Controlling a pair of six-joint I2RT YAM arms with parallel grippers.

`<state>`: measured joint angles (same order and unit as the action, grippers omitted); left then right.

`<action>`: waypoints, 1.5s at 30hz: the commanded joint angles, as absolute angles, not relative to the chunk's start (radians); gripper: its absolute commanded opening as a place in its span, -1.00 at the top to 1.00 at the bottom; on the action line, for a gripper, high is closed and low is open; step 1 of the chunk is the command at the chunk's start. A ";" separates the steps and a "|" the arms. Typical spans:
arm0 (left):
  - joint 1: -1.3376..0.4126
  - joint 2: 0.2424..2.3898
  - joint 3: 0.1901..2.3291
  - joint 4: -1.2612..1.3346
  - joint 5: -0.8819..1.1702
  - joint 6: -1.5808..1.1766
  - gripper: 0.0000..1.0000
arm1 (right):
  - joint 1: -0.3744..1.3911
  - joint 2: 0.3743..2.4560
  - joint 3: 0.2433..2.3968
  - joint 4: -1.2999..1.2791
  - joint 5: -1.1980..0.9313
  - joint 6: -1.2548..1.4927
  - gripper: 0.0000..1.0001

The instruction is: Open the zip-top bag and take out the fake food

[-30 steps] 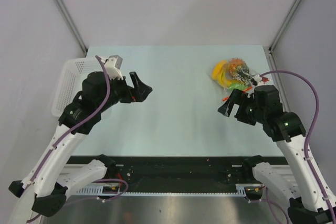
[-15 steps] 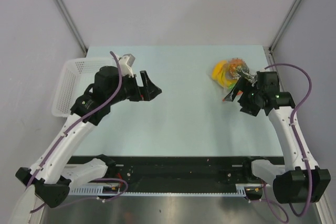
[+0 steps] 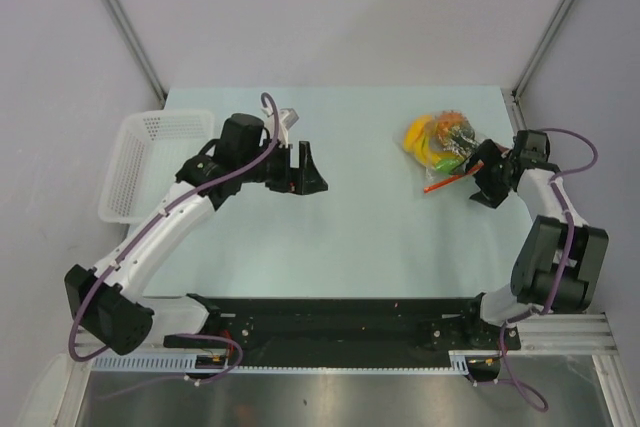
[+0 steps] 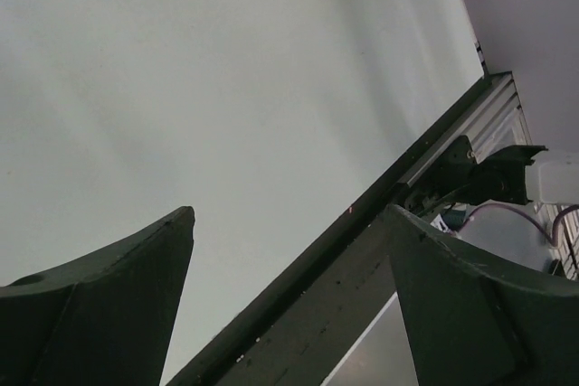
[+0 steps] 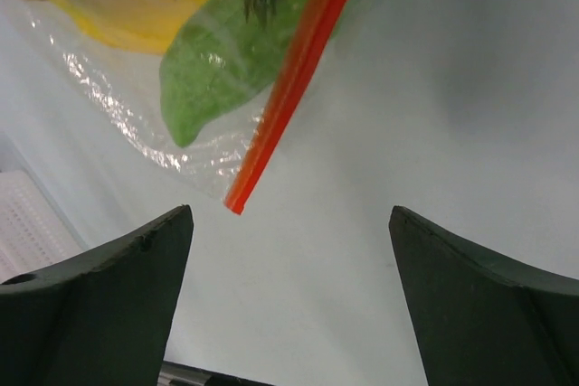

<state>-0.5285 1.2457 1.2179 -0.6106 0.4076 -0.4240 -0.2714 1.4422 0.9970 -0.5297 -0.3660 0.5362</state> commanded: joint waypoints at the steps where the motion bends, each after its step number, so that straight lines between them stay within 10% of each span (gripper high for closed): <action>1: -0.532 1.265 1.299 -0.606 0.482 -0.319 -0.76 | -0.288 1.566 1.083 -0.364 -0.456 0.488 -0.80; 11: -0.534 1.328 1.365 -0.630 0.466 -0.265 -0.74 | -0.324 1.701 1.129 -0.244 -0.566 0.512 0.04; 18: -0.534 1.350 1.381 -0.634 0.459 -0.276 -0.72 | -0.285 1.717 1.138 -0.267 -0.580 0.506 1.00; 30: -0.595 1.362 1.293 -0.517 0.520 -0.390 -0.59 | -0.003 1.528 1.042 -0.328 -0.589 0.607 1.00; 40: -0.862 1.402 1.316 -0.534 0.183 -0.252 -0.60 | 0.206 1.425 0.885 -0.298 -0.623 0.692 1.00; 45: -0.942 1.440 1.331 -0.474 0.092 -0.216 -0.59 | 0.167 1.356 0.870 -0.421 -0.630 0.683 0.08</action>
<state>-0.9005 1.4143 1.2976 -0.5461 0.2169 -0.2787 0.1955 1.4437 0.8654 -0.3466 -0.5964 0.6811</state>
